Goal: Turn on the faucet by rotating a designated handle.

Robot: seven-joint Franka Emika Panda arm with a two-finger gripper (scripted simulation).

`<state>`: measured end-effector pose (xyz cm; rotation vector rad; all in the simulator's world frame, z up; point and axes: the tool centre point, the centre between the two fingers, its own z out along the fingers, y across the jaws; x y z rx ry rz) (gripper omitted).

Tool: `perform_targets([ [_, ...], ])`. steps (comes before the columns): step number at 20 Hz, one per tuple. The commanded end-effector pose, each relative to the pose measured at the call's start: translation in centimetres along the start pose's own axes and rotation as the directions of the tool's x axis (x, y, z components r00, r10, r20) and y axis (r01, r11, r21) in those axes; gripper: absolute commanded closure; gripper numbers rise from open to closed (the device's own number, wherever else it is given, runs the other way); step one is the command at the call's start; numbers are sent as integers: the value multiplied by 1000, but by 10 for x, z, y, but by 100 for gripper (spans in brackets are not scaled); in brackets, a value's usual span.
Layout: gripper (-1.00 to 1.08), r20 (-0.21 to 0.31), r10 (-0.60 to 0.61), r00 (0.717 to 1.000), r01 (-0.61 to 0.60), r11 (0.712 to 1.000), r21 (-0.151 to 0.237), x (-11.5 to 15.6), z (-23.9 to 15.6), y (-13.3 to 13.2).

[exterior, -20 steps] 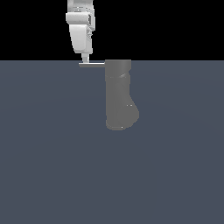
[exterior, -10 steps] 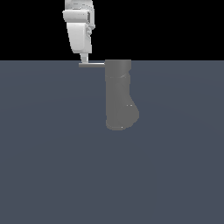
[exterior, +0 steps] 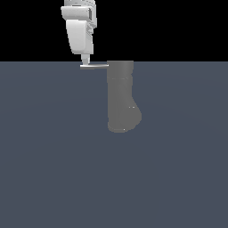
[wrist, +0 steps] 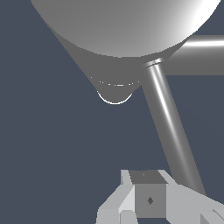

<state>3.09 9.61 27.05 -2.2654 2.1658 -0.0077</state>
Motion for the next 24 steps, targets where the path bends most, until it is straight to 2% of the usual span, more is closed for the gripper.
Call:
perform_targets([
  [1,108,-1,-1,1000,1,1000,-9,0,0,11],
  [11,108,-1,0,1000,0,1000,-9,2,0,39],
  [13,108,-2,-8,1000,8,1000,-2,-3,0,34],
  [24,108,-2,-5,1000,5,1000,-5,29,0,64],
])
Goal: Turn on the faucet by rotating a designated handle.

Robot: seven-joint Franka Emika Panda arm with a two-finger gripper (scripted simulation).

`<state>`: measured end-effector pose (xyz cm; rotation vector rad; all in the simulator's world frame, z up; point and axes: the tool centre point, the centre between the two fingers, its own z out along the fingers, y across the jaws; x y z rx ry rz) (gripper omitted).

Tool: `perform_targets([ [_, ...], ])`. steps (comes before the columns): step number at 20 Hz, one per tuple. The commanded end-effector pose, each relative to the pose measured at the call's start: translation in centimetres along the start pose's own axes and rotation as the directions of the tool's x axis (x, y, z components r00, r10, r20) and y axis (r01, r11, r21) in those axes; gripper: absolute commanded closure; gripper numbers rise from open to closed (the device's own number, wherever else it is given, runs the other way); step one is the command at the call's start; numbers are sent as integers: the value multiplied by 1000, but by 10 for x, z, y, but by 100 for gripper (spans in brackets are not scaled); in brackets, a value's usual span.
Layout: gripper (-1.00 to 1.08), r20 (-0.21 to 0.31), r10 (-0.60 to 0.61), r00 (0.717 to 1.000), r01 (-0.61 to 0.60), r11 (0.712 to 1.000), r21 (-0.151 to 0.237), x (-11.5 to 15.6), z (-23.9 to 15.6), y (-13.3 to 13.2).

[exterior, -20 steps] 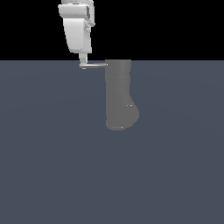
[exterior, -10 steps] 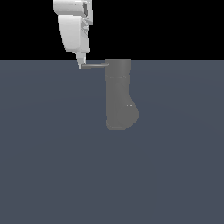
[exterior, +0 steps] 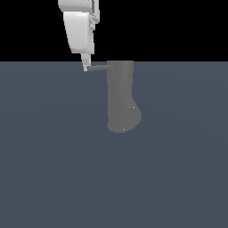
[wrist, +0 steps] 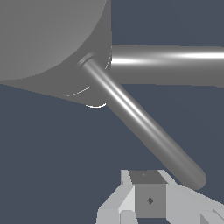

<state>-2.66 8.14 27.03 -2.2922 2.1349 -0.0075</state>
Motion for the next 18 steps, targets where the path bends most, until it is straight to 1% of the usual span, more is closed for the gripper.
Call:
perform_targets([
  [1,108,-3,21,1000,-21,1000,-6,20,0,9],
  [16,108,-3,26,1000,-26,1000,-10,65,-1,53],
  [17,108,-3,26,1000,-26,1000,-10,65,-1,53],
  [18,108,-4,4,1000,-5,1000,-6,51,-1,48],
])
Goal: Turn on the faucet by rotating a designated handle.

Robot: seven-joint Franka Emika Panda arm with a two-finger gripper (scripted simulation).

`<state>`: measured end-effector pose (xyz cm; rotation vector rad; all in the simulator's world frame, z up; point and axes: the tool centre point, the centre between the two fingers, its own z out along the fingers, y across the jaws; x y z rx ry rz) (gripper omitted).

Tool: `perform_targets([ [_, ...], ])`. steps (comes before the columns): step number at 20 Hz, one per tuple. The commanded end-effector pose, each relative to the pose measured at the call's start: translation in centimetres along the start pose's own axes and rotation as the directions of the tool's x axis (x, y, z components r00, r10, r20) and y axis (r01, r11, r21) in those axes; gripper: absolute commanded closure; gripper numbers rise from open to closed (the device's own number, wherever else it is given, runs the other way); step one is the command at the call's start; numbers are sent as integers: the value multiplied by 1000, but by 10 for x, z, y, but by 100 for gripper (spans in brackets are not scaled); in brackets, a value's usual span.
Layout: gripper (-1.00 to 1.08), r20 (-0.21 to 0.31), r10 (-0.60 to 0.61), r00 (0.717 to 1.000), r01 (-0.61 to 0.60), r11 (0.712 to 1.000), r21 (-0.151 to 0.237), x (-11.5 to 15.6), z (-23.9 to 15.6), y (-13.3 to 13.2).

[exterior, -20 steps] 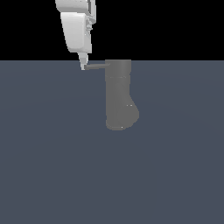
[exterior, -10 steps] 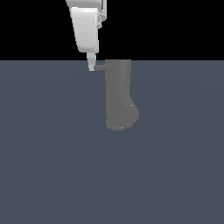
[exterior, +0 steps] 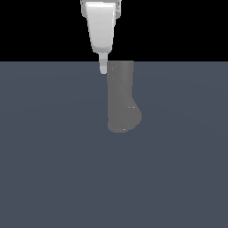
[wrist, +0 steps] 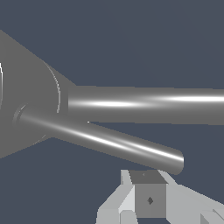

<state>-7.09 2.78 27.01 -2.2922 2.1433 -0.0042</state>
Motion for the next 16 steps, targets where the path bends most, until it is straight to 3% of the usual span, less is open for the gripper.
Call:
perform_targets([
  [1,108,-1,2,1000,-2,1000,-1,7,0,0],
  [16,108,-1,19,1000,-19,1000,-4,98,0,-1],
])
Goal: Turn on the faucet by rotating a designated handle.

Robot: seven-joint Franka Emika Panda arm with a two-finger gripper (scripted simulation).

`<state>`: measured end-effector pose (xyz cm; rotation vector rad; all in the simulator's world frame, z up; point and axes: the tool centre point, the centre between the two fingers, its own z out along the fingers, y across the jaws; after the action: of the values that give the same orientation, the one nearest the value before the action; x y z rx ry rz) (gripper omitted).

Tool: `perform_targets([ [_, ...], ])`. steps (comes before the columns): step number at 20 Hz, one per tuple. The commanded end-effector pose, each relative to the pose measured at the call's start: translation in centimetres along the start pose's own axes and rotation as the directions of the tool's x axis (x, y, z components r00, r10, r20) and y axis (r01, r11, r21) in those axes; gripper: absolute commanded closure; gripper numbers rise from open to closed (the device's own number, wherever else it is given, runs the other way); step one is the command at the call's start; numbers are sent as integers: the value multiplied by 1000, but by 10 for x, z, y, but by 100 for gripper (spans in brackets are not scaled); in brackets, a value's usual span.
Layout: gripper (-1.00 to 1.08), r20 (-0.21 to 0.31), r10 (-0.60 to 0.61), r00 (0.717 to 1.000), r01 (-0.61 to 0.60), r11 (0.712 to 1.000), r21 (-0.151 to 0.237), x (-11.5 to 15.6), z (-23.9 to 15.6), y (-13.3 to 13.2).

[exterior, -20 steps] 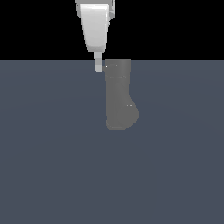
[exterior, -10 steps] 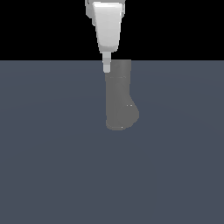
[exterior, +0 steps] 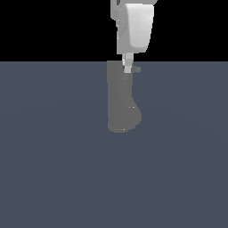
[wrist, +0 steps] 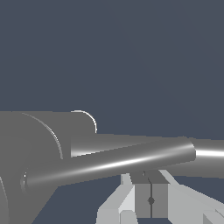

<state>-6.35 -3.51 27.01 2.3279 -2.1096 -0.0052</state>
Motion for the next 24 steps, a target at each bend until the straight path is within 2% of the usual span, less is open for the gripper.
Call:
perform_targets([
  [1,108,-3,51,999,-51,999,3,40,-1,4],
  [4,108,-2,53,999,-53,999,3,51,-1,4],
  [5,108,1,0,1000,0,1000,1,18,0,-1],
  [24,108,-1,26,1000,-26,1000,2,69,0,-37],
])
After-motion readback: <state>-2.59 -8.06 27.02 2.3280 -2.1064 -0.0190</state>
